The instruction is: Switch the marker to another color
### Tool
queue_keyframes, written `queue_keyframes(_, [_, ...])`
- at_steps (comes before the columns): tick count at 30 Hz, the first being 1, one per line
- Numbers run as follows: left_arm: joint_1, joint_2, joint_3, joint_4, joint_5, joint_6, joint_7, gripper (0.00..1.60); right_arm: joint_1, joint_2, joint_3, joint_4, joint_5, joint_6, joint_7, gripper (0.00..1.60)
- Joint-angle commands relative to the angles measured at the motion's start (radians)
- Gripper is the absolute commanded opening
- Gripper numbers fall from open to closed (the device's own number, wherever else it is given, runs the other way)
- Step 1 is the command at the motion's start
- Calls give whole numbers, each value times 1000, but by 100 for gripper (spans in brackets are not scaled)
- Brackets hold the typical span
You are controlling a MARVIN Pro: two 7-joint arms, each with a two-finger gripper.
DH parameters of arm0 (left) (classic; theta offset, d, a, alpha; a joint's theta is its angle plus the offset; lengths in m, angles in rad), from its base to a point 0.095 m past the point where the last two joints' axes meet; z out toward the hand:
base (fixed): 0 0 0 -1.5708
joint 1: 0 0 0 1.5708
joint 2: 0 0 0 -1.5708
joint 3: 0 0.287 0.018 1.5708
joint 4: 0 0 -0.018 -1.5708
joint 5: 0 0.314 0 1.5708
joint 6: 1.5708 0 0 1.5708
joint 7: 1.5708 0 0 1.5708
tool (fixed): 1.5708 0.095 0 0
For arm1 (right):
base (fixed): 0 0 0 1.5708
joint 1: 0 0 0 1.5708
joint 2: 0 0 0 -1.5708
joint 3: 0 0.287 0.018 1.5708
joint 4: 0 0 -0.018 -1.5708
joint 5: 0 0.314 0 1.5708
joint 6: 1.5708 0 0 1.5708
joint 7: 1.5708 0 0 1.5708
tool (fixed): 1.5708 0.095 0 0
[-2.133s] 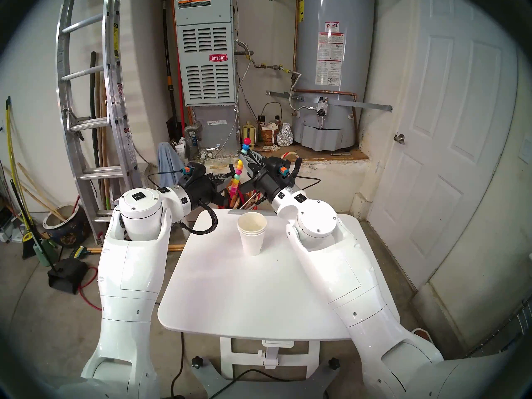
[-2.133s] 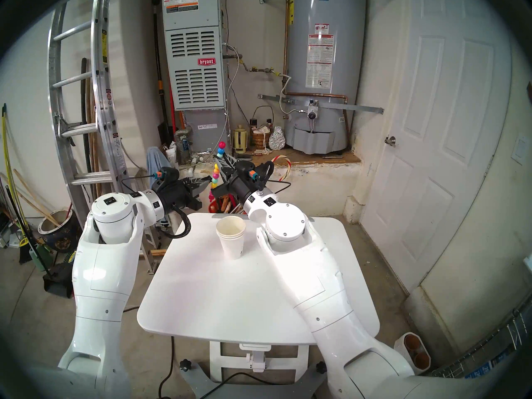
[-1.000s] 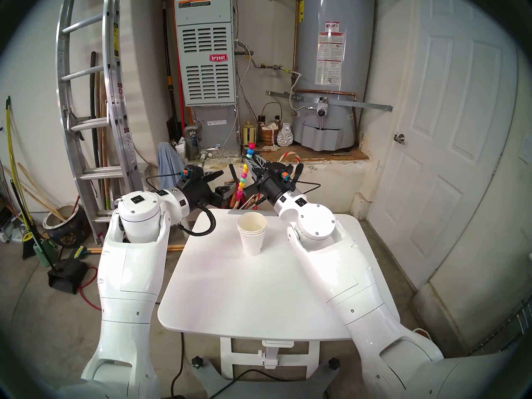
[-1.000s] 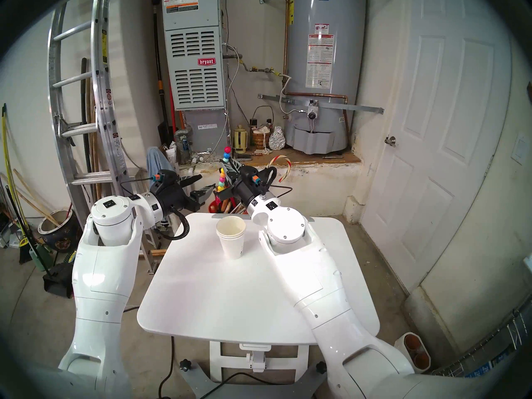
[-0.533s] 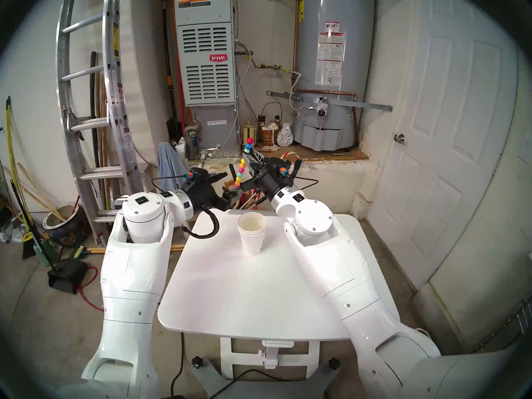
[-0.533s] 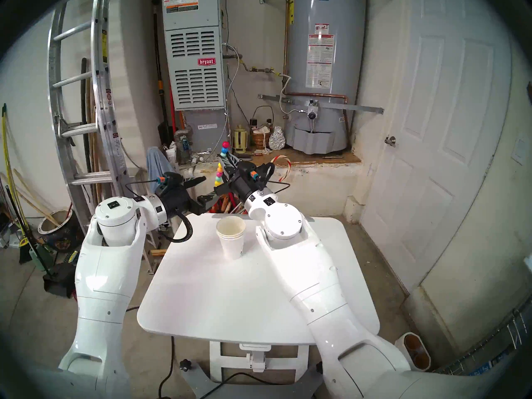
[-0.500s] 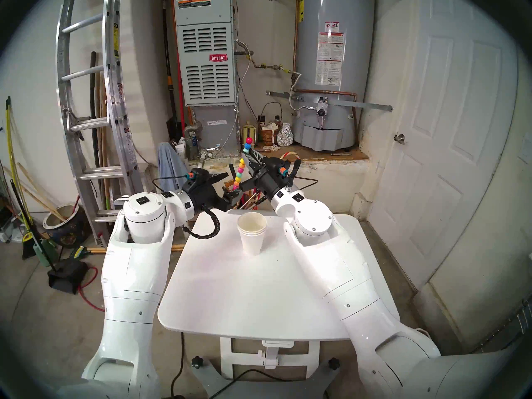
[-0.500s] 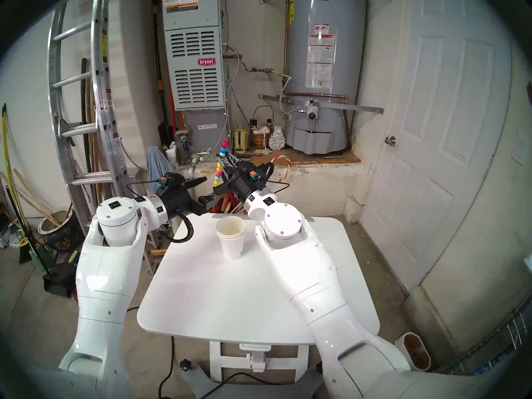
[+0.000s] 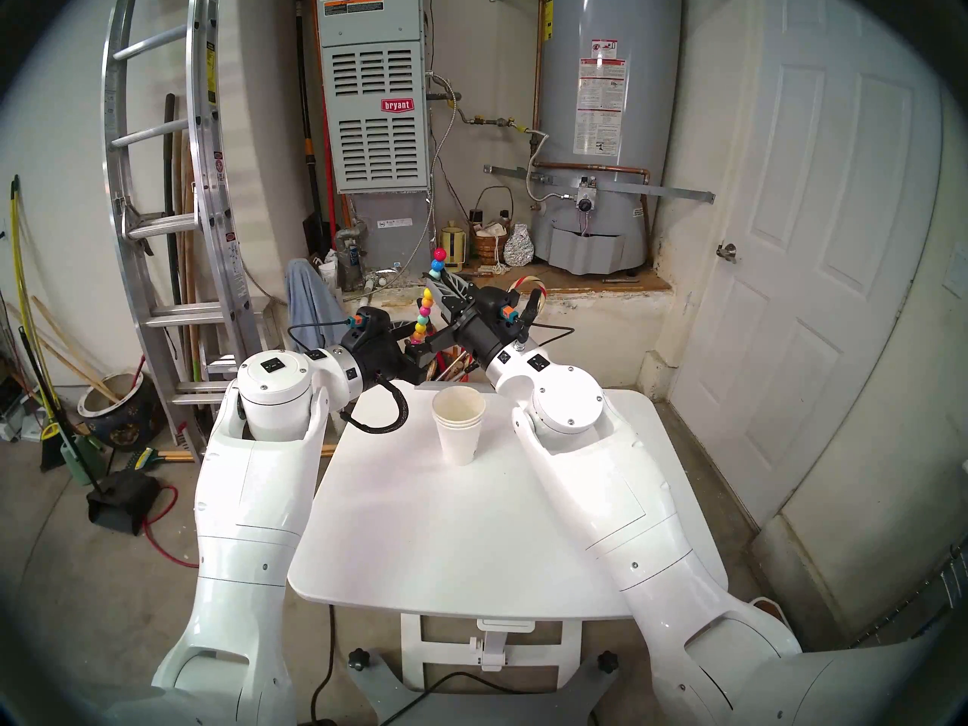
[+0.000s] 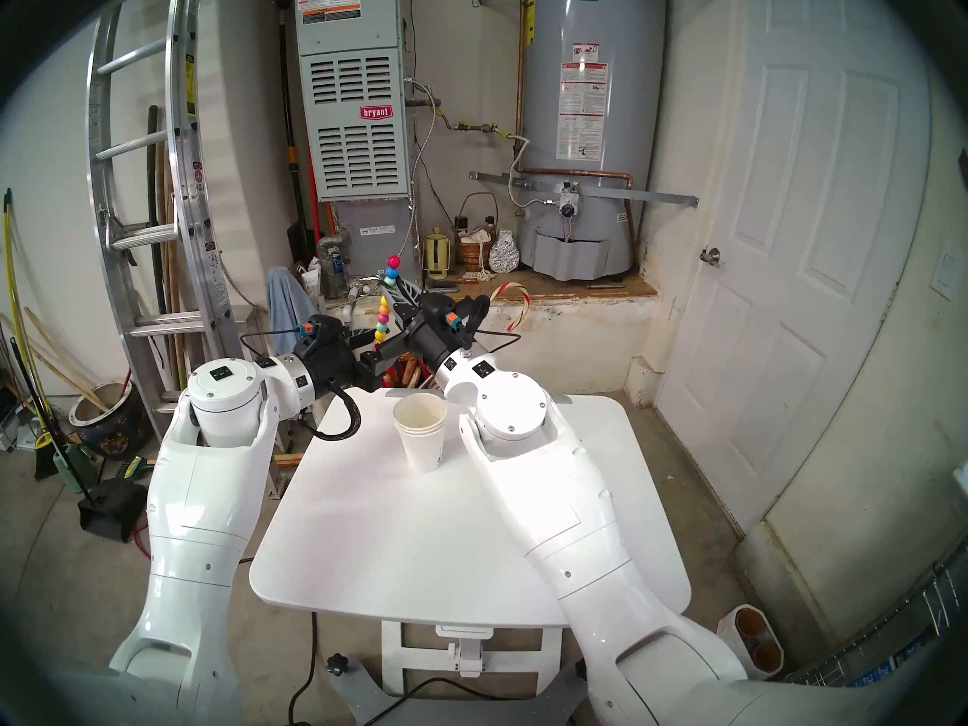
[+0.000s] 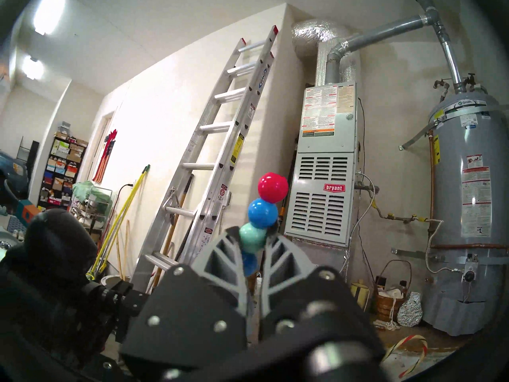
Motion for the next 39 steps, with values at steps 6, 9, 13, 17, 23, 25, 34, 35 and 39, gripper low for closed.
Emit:
queue_keyframes(6, [-16, 3, -10, -27, -10, -2, -7, 87, 26, -15, 1, 17, -8, -11, -18, 0])
queue_keyframes(9, [-20, 1, -9, -20, -11, -3, -7, 76, 29, -16, 0, 21, -7, -13, -19, 0])
queue_keyframes(13, [-26, 3, -7, -9, -15, -3, -20, 63, 31, -17, 1, 25, -3, -15, -17, 0])
queue_keyframes(17, [-26, -1, -6, -10, -14, -1, -27, 60, 28, -16, 0, 19, 3, -17, -12, 0])
queue_keyframes(23, [-32, -5, -4, -1, -8, -1, -28, 46, 29, -15, 2, 12, 13, -16, -7, 0])
queue_keyframes(25, [-33, -7, -4, 0, -7, -2, -26, 33, 27, -13, 3, 11, 15, -16, -5, 0])
queue_keyframes(34, [-22, -31, -13, 0, -6, -27, 6, 0, 16, -15, 17, 18, 18, -31, -17, 0])
queue_keyframes(35, [-20, -32, -13, -1, -5, -31, 11, 0, 16, -15, 19, 18, 19, -31, -16, 0])
queue_keyframes(39, [-13, -37, -24, -7, -13, -35, 20, 0, 10, -19, 25, 14, 18, -44, -27, 0])
